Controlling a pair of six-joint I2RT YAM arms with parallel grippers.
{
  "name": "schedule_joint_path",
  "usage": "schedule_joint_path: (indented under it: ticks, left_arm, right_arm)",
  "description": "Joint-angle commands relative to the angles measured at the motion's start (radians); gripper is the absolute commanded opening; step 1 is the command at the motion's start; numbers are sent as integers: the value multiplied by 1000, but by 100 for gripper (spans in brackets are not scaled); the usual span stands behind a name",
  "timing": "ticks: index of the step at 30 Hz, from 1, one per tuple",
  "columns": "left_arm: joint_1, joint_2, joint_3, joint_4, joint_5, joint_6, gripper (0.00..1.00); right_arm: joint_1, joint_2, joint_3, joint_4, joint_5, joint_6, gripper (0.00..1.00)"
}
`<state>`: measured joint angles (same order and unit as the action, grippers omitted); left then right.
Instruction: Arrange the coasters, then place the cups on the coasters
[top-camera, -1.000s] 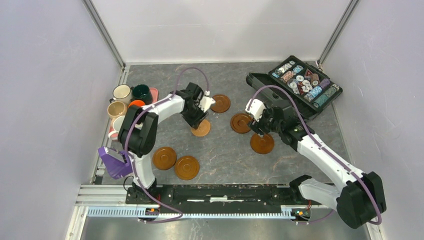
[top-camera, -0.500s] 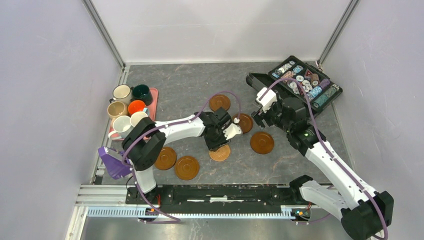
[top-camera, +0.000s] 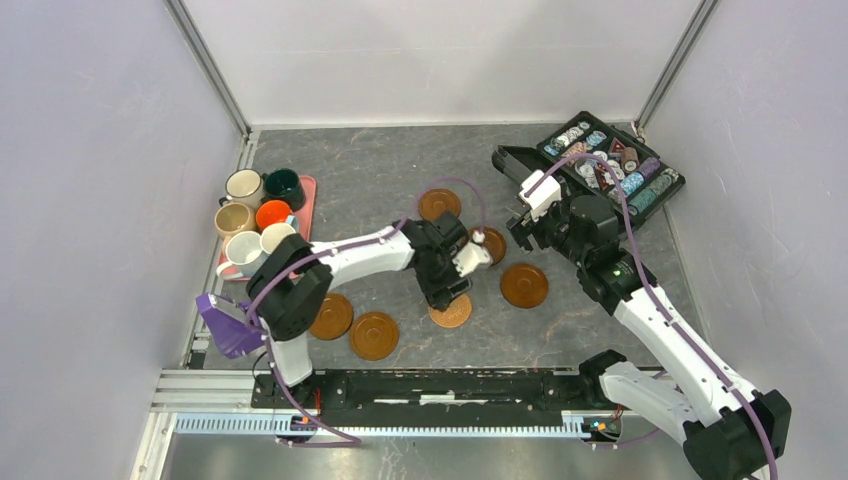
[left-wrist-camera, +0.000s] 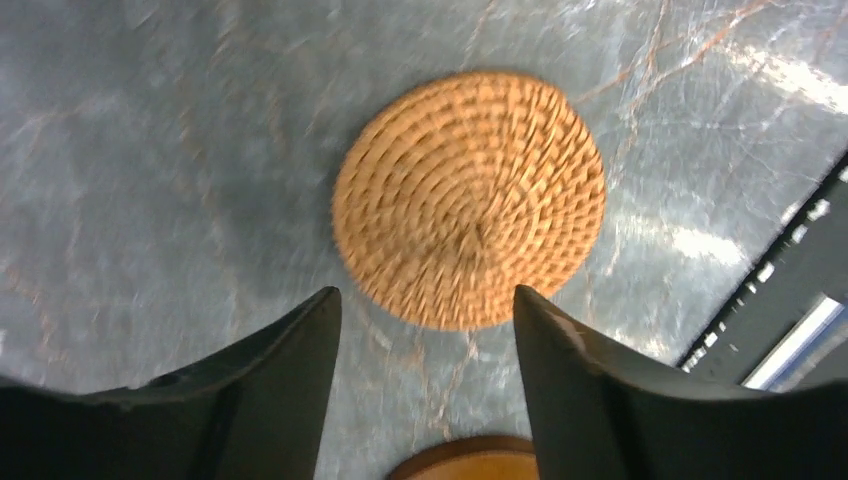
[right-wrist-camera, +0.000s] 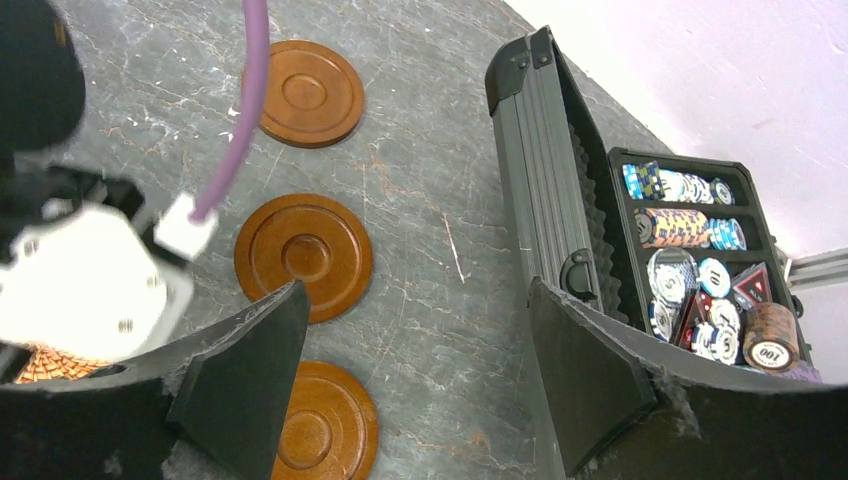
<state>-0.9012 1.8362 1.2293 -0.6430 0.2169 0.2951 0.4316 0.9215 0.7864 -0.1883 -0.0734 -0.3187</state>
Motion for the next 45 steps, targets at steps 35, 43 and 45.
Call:
schedule_joint_path:
  ticks: [35,43,45]
  left_arm:
    - [217,-446,-535,83,-170,376,59]
    - [228,-215,-295,146,-209,235,50]
    - [235,-157,-231,147,-210,204,49]
  right_arm:
    - [-3,75,-15,-14,-60,-71,98]
    - [-4,68,-18,-13,-49,-74,98]
    - [-4,63,-20,-17,-42,-78,98]
